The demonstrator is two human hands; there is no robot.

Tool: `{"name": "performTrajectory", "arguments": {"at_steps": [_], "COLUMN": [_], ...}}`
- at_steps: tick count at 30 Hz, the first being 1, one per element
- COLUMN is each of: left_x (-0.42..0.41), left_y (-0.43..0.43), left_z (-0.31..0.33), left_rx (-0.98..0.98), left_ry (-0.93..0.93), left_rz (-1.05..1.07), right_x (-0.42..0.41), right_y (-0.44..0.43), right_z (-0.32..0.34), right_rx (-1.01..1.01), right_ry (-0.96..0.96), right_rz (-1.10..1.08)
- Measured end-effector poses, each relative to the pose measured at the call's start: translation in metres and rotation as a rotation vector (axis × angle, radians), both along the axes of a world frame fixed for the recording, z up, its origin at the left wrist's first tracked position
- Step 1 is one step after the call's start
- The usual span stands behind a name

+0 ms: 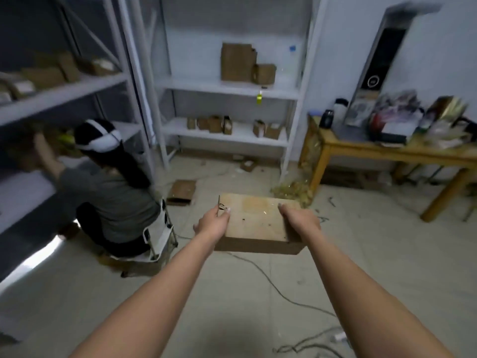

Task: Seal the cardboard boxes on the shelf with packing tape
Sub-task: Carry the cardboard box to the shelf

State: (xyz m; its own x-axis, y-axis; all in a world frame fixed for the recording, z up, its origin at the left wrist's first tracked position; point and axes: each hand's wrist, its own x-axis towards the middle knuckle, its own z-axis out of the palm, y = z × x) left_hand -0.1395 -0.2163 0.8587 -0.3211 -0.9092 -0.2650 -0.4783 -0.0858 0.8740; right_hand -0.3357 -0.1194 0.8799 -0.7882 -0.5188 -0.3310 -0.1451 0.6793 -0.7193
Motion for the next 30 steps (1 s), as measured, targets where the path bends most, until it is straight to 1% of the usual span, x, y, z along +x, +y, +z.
{"name": "performTrajectory", "arguments": {"at_steps": [4, 7, 9, 12, 15, 21, 25, 30], "left_x": [-0.01, -0.023, -0.029, -0.041, -0.05, -0.069, -0.09, -0.126], "left_y": [-0.02, -0.033, -0.032, -0.039, -0.048, -0.089, -0.141, -0.243], "left_z": [0.093, 0.149, 0.18, 0.204, 0.208, 0.189, 0.178, 0.16], "left_rx": [-0.035, -0.059, -0.118, -0.175, -0.156, -0.131, -0.128, -0.129], "left_ry": [0.061, 0.088, 0.091, 0.107, 0.131, 0.135, 0.067, 0.111], "left_rz": [0.075, 0.152, 0.168, 0.183, 0.189, 0.222, 0.227, 0.231], "right_x": [-0.009, -0.019, -0.027, -0.043, -0.054, -0.064, -0.084, -0.118], "right_y": [0.004, 0.007, 0.009, 0.005, -0.004, -0.045, -0.104, -0.212], "right_z": [0.105, 0.167, 0.198, 0.224, 0.229, 0.209, 0.197, 0.177], "right_rx": [-0.08, -0.204, -0.259, -0.297, -0.306, -0.331, -0.375, -0.411], "right_ry": [0.04, 0.043, 0.094, 0.144, 0.159, 0.128, 0.139, 0.098], "right_rz": [0.13, 0.153, 0.17, 0.186, 0.21, 0.189, 0.174, 0.134]}}
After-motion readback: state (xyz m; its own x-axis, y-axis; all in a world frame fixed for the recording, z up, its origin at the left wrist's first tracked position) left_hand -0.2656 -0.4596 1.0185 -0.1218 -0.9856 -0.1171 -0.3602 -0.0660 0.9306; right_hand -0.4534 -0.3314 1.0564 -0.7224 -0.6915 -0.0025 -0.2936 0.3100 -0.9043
